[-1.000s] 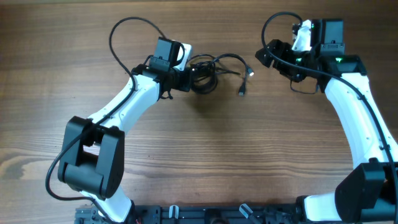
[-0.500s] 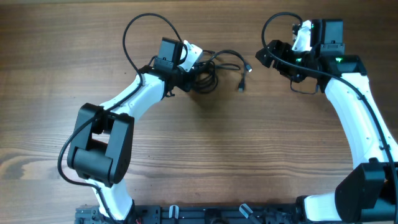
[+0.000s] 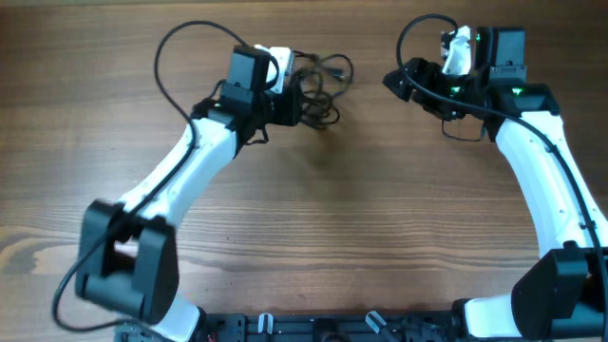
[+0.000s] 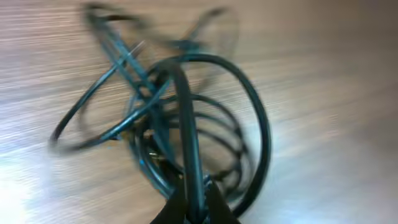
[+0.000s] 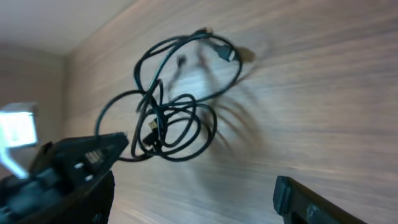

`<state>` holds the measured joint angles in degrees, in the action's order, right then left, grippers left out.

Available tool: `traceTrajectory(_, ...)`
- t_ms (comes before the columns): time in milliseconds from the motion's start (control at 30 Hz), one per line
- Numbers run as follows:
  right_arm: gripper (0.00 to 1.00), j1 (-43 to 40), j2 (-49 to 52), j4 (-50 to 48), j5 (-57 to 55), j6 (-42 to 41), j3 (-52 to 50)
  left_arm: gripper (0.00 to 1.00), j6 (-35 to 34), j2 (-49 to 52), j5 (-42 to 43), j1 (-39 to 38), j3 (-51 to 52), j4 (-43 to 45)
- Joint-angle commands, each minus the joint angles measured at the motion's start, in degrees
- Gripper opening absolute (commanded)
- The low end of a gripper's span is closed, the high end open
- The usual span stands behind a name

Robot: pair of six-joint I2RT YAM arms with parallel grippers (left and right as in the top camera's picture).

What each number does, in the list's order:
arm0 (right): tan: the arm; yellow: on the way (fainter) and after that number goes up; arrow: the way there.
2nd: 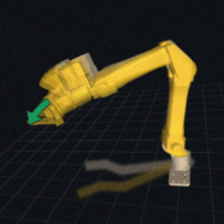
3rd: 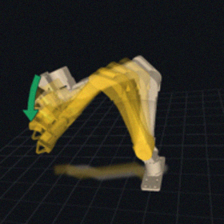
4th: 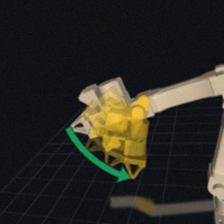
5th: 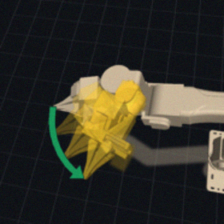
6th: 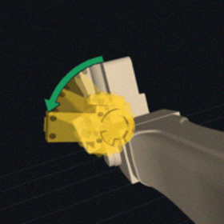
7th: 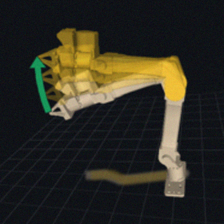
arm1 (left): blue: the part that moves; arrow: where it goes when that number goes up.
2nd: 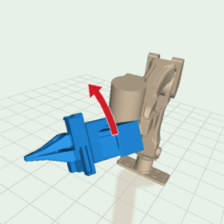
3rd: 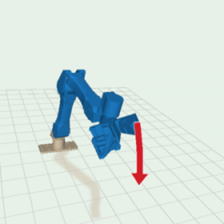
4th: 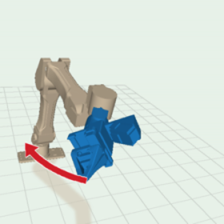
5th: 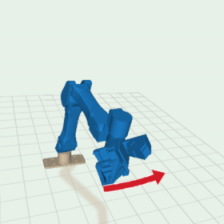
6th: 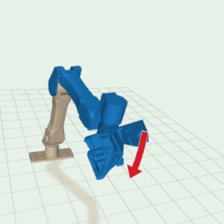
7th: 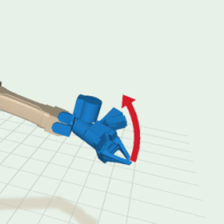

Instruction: Untangle cables

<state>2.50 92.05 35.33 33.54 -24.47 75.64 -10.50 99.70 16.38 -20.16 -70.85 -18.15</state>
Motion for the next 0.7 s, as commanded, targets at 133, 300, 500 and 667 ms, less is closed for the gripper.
traceTrajectory(133,0.84,8.13,0.37,-2.1,3.04,-3.34,0.63,0.04,-22.69,-2.84,17.0,0.15,-0.52,-0.22)
traceTrajectory(300,0.8,10.43,1.51,-2.29,-0.09,-9.07,0.63,0.04,-22.97,-2.84,22.6,1.14,-0.52,-0.04)
traceTrajectory(500,0.71,12.74,5.7,-2.01,1.07,-13.31,0.63,0.04,-22.95,-2.84,24.94,3.06,-0.52,0.04)
traceTrajectory(667,0.68,14.82,10.05,-3.15,3.39,-14.8,0.63,0.04,-22.93,-2.84,24.94,3.04,-0.52,1.2)
